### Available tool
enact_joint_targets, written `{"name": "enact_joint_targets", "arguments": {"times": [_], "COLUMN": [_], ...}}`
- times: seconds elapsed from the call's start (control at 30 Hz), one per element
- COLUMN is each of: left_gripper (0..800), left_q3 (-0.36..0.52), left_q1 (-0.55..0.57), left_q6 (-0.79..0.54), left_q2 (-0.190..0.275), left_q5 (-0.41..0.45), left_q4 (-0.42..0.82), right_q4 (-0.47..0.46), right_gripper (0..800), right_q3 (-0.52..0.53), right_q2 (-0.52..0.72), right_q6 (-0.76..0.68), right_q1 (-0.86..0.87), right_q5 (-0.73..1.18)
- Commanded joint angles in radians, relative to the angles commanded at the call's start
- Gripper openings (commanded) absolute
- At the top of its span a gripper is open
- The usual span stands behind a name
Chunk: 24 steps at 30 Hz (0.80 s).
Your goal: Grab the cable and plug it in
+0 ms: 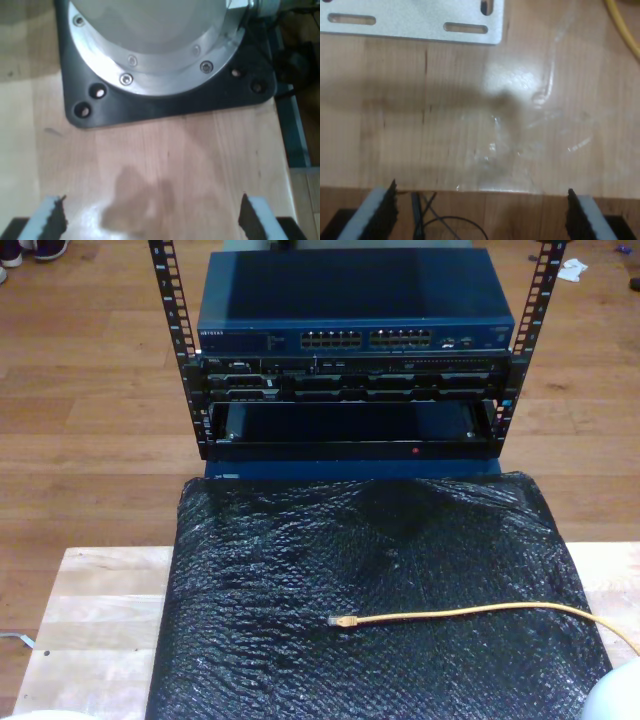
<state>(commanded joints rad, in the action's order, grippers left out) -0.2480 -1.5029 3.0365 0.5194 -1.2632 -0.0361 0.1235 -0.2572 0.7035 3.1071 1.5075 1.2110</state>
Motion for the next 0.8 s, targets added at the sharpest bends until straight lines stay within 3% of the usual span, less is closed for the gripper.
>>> {"name": "enact_joint_targets", "arguments": {"times": [0.47, 0.8], "left_gripper": [800, 800], "left_q3": [-0.068, -0.144], "left_q1": [0.018, 0.186], "left_q6": [0.071, 0.244], "left_q2": [0.037, 0.051], "left_q5": [-0.120, -0.222], "left_q4": [0.000, -0.005], "right_q4": [0.008, 0.066], "right_gripper": [796, 796], "right_q3": [-0.147, -0.216], "right_q2": [-0.018, -0.020], "right_q6": [-0.155, -0.295], "right_q1": [-0.005, -0.064], "right_q5": [0.133, 0.161]}}
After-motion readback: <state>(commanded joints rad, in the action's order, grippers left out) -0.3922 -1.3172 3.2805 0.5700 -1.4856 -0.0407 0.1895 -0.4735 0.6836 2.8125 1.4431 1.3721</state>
